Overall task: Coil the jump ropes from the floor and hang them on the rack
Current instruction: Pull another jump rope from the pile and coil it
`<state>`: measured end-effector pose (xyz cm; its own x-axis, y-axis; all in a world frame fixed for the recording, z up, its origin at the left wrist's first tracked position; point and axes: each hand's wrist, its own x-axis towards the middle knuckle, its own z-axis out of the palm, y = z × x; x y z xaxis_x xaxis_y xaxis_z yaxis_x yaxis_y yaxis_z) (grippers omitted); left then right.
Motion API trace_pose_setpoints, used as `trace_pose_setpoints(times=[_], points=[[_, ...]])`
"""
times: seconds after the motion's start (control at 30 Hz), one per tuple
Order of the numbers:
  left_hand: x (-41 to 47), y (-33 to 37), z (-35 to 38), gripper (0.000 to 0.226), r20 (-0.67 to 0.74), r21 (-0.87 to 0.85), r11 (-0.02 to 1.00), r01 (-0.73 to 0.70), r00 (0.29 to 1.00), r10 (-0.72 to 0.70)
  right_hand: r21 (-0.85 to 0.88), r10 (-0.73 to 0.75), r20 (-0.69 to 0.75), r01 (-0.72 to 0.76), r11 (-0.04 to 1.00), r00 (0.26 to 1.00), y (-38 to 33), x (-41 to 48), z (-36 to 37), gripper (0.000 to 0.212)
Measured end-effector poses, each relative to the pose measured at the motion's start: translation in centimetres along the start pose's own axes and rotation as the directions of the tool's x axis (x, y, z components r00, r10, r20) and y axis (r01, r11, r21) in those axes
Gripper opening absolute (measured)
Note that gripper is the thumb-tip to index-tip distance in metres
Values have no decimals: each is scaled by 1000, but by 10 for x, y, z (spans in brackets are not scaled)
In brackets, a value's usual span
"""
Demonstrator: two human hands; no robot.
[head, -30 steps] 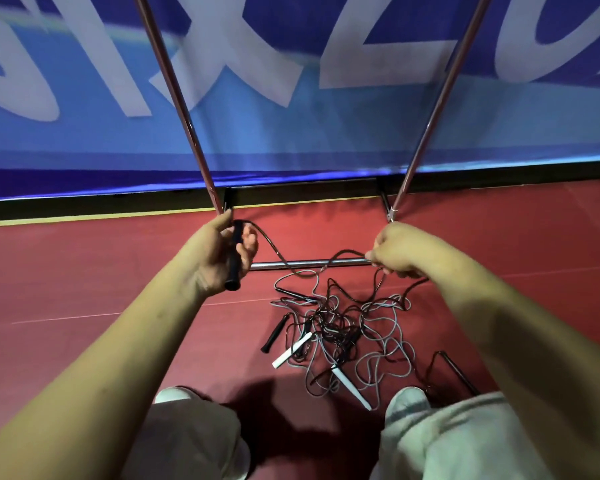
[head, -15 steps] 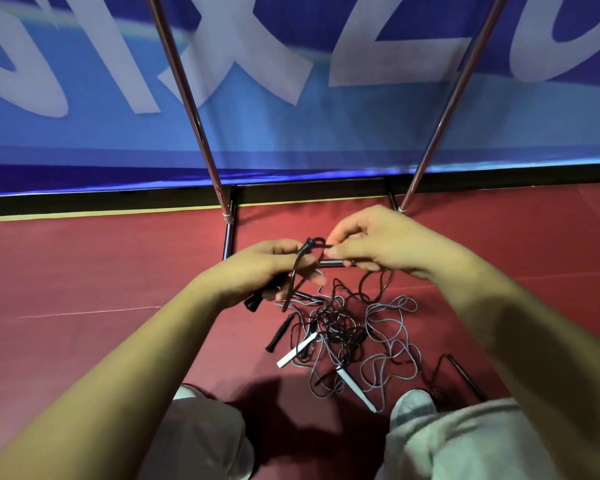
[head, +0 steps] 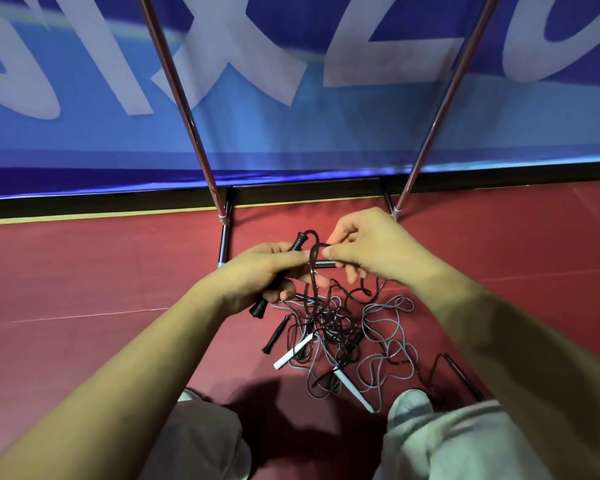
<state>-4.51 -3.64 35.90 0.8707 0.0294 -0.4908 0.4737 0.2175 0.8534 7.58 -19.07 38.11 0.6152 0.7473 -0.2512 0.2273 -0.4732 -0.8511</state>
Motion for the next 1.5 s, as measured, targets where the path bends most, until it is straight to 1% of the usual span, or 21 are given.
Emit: trace_pose_setpoints(times=[0.13, 0.23, 0.3, 0.4, 0.5, 0.6, 0.7, 0.83, 0.9, 1.0, 1.03, 1.07, 1.1, 1.13, 1.17, 1.2, 1.23, 1.3, 1.37, 1.43, 1.5], points=[[-2, 2, 0, 16, 31, -156, 987, -30, 999, 35, -88, -46, -11, 45, 995, 999, -5, -1, 1, 14], [0, 1, -4, 14, 11, -319, 948, -5, 1000, 9, -297, -118, -54, 97, 950, 992, -5, -4, 3, 13], [1, 2, -4, 6, 30, -301, 954, -4, 999, 14, -403, -179, -84, 131, 906, 980, -5, -5, 5, 12], [0, 4, -2, 3, 41, -158, 987, -42, 998, 49, -426, -181, -23, 154, 892, 983, -3, -4, 4, 13], [-3, 14, -14, 8, -37, -300, 942, -146, 989, 142, -565, -90, 81, 120, 816, 993, 6, -1, -10, 19], [-9, 25, -35, 18, -110, -436, 842, -318, 947, 302, -500, -41, 81, 76, 863, 996, 12, 3, -30, 27], [-14, 27, -41, 33, -70, -483, 778, -402, 903, 423, -448, -99, 56, 114, 887, 993, 10, 8, -38, 23], [-25, 33, -52, 22, 29, -549, 712, -438, 841, 540, -508, -12, 164, 95, 856, 986, 20, 11, -46, 23], [-33, 36, -61, 17, 73, -577, 679, -455, 799, 597, -500, 11, 162, 72, 863, 987, 25, 10, -52, 20], [-39, 40, -68, 8, -2, -598, 660, -454, 825, 565, -383, -42, 121, 86, 920, 992, 23, 10, -57, 13], [-38, 41, -70, 7, -74, -563, 700, -439, 871, 486, -299, -80, 99, 106, 948, 992, 22, 10, -57, 12], [-37, 40, -73, 11, -198, -445, 791, -420, 908, 370, -201, -115, 66, 126, 972, 991, 19, 9, -57, 14], [-35, 38, -75, 13, -361, -224, 908, -354, 896, 261, -116, -140, 26, 142, 983, 990, 15, 7, -57, 16], [-31, 32, -77, 13, -537, 76, 982, -175, 823, 188, -59, -148, -17, 146, 988, 989, 12, 5, -56, 17], [-29, 26, -78, 15, -651, 342, 936, 79, 739, 175, -39, -137, -55, 135, 990, 989, 10, 6, -54, 19], [-27, 21, -75, 18, -679, 504, 827, 249, 706, 201, -54, -113, -73, 109, 993, 991, 8, 6, -51, 21], [-24, 17, -69, 18, -662, 580, 763, 286, 712, 236, -113, -87, -66, 79, 990, 994, 7, 8, -47, 23], [-19, 18, -51, 15, -552, 553, 829, 88, 783, 285, -290, -54, 38, 62, 955, 998, 4, 9, -32, 27], [-17, 21, -29, 15, -391, 421, 901, -100, 877, 280, -377, -33, 200, 108, 920, 979, 1, 6, -13, 32], [-14, 20, -14, 18, -266, 442, 887, -132, 925, 270, -390, -36, 306, 160, 907, 951, -1, 3, 1, 37], [-15, 18, -9, 18, -230, 450, 881, -144, 935, 270, -392, -37, 305, 160, 906, 952, -2, 1, 2, 36]])
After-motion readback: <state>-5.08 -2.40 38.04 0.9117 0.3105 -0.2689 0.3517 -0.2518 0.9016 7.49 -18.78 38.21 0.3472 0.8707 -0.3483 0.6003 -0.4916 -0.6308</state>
